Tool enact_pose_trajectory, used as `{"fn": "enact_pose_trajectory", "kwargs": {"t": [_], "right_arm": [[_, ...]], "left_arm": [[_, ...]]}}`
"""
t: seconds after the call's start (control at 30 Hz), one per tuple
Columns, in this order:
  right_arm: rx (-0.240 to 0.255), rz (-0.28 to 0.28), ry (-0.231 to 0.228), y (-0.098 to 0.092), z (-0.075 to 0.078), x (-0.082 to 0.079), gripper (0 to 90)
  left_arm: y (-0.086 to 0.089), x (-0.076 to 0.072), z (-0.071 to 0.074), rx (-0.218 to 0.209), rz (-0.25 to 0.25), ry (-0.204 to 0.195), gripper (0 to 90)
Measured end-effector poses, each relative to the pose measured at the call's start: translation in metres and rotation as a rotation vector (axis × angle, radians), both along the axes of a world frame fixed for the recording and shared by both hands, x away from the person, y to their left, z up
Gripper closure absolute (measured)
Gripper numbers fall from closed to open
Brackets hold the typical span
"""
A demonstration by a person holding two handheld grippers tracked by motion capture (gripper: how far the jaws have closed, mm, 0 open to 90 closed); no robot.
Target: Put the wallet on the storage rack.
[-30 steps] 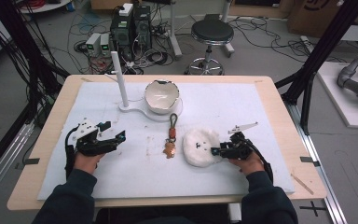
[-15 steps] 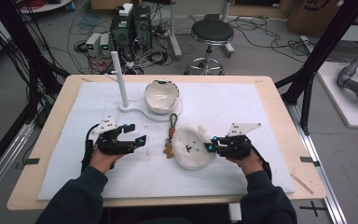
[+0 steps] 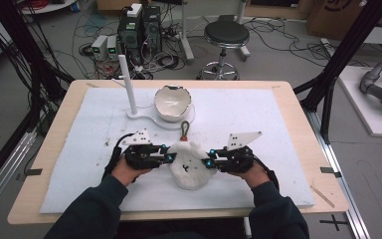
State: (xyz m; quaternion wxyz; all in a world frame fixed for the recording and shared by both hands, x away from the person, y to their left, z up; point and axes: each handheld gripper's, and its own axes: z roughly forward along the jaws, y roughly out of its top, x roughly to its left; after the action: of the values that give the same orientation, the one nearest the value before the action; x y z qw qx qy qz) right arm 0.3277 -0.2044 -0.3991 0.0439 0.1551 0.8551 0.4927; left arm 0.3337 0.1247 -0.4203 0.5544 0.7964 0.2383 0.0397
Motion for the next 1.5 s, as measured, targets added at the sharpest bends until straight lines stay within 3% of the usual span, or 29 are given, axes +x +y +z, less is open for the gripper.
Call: {"fn": "enact_pose_trajectory", "kwargs": {"t": [0.03,0.07,0.1,0.13,0.17,0.2,0.23,0.27,0.3,0.33,0.37,0.43,0.5,0.57,0.6,0.63,0.67,0.7,0.73,0.83,0.9,1.1,1.2,1.23,1.27,1.3,1.37,1.4,1.5], "right_arm": [[0.003,-0.051,0.014,-0.002,-0.001,0.002,73.3],[0.003,-0.051,0.014,-0.002,-0.001,0.002,73.3],[0.019,-0.088,0.029,-0.004,-0.001,0.005,69.5],[0.049,-0.167,0.064,-0.008,-0.002,0.008,54.8],[0.049,-0.167,0.064,-0.008,-0.002,0.008,54.8],[0.076,-0.221,0.094,-0.013,-0.005,0.011,39.8],[0.077,-0.239,0.107,-0.014,-0.007,0.012,37.4],[0.074,-0.245,0.121,-0.014,-0.009,0.013,37.6],[0.064,-0.241,0.142,-0.013,-0.011,0.013,36.8],[0.052,-0.232,0.165,-0.011,-0.014,0.014,35.1],[0.037,-0.214,0.187,-0.007,-0.017,0.014,34.7],[0.022,-0.194,0.198,-0.002,-0.019,0.015,34.7],[-0.013,-0.161,0.256,0.01,-0.026,0.014,33.3],[-0.015,-0.155,0.267,0.014,-0.027,0.014,34.5],[-0.01,-0.139,0.275,0.016,-0.028,0.015,41.1],[0.006,-0.117,0.279,0.018,-0.026,0.014,55.2],[0.02,-0.106,0.249,0.017,-0.023,0.013,64.7],[0.022,-0.112,0.242,0.015,-0.022,0.012,67.5],[0.038,-0.12,0.235,0.012,-0.02,0.013,69.9],[0.095,-0.146,0.229,0.004,-0.016,0.013,72.9],[0.195,-0.191,0.197,-0.008,-0.009,0.014,74.6],[0.247,-0.197,0.162,-0.015,-0.004,0.013,74.1],[0.259,-0.211,0.155,-0.015,-0.004,0.013,65.6],[0.259,-0.211,0.155,-0.015,-0.004,0.013,65.6],[0.271,-0.226,0.171,-0.016,-0.005,0.014,58.4],[0.271,-0.226,0.171,-0.016,-0.005,0.014,58.4],[0.27,-0.26,0.18,-0.015,-0.007,0.015,45.4],[0.268,-0.264,0.185,-0.016,-0.007,0.015,44.0],[0.277,-0.262,0.211,-0.015,-0.01,0.017,39.0]], "left_arm": [[0.001,0.0,0.001,-0.012,0.003,-0.007,76.2],[0.003,0.0,0.003,-0.029,0.013,-0.017,76.2],[0.004,0.0,0.004,-0.038,0.025,-0.026,77.0],[0.01,0.0,0.007,-0.071,0.07,-0.047,78.2],[0.01,0.0,0.007,-0.071,0.07,-0.047,78.5],[0.015,0.0,0.009,-0.105,0.103,-0.056,78.7],[0.022,0.0,0.009,-0.164,0.144,-0.06,78.9],[0.022,0.0,0.009,-0.164,0.144,-0.06,78.9],[0.029,0.001,0.01,-0.232,0.179,-0.062,79.0],[0.029,0.001,0.01,-0.232,0.179,-0.062,79.1],[0.032,0.0,0.011,-0.263,0.186,-0.063,79.1],[0.033,-0.001,0.011,-0.31,0.184,-0.063,79.2],[0.031,-0.002,0.012,-0.343,0.171,-0.058,79.2],[0.029,-0.002,0.011,-0.34,0.165,-0.056,79.1],[0.027,-0.003,0.01,-0.326,0.157,-0.054,79.1],[0.024,-0.003,0.009,-0.303,0.155,-0.055,79.1],[0.023,-0.004,0.007,-0.287,0.157,-0.053,78.9],[0.023,-0.004,0.007,-0.287,0.157,-0.053,78.7],[0.022,-0.004,0.006,-0.245,0.156,-0.042,78.5],[0.021,-0.003,0.004,-0.204,0.135,-0.015,77.8],[0.015,-0.004,0.001,-0.15,0.102,0.004,76.4],[-0.001,-0.006,-0.007,-0.016,0.006,0.046,76.4],[0.003,-0.005,-0.003,-0.087,0.034,0.037,79.8],[0.003,-0.005,-0.003,-0.087,0.034,0.037,80.5],[0.006,-0.005,0.0,-0.123,0.046,0.019,81.0],[0.008,-0.005,0.001,-0.141,0.049,0.012,81.2],[0.012,-0.006,0.004,-0.201,0.062,-0.001,81.4],[0.013,-0.006,0.005,-0.22,0.061,-0.007,81.5],[0.014,-0.007,0.006,-0.242,0.064,-0.011,81.5]]}}
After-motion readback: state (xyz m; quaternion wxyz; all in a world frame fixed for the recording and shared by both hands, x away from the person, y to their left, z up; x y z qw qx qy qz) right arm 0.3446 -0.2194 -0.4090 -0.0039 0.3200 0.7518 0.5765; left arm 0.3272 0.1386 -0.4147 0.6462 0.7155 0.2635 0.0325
